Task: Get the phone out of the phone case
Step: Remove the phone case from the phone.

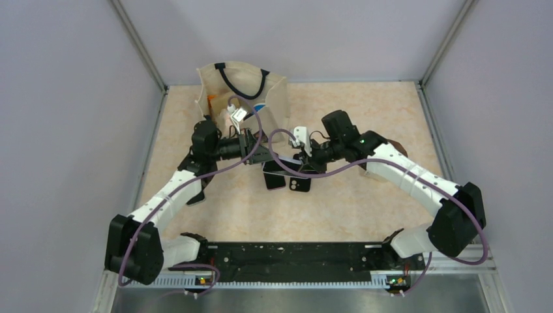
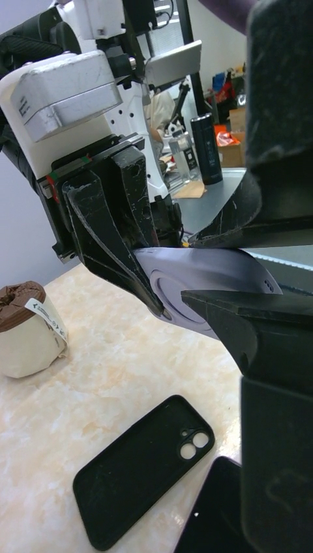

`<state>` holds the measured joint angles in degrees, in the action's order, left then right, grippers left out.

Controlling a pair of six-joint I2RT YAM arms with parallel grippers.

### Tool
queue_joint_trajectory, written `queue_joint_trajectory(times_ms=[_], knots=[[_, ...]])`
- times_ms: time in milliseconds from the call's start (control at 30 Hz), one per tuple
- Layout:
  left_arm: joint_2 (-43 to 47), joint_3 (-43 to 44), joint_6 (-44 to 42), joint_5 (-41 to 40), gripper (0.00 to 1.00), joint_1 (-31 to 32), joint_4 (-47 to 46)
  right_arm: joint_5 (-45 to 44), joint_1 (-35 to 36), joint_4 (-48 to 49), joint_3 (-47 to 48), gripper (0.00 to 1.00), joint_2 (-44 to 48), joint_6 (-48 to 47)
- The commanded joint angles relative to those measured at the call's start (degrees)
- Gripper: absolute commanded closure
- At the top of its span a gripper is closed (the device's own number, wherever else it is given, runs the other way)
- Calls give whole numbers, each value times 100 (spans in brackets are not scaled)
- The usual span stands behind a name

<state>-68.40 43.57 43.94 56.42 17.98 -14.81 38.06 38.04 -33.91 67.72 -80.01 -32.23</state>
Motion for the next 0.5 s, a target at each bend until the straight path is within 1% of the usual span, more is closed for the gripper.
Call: queue_joint_trajectory(times_ms=[0, 300, 467], knots=[[-257, -261, 802, -1020, 100, -229, 412, -235, 84, 917, 172, 100, 359, -292], [-435, -381, 1034, -1078, 100, -225, 411, -338, 89, 913, 253, 100, 350, -309], [-502, -307, 951, -1219, 100, -224, 724, -379, 89, 904, 278, 100, 362, -345]])
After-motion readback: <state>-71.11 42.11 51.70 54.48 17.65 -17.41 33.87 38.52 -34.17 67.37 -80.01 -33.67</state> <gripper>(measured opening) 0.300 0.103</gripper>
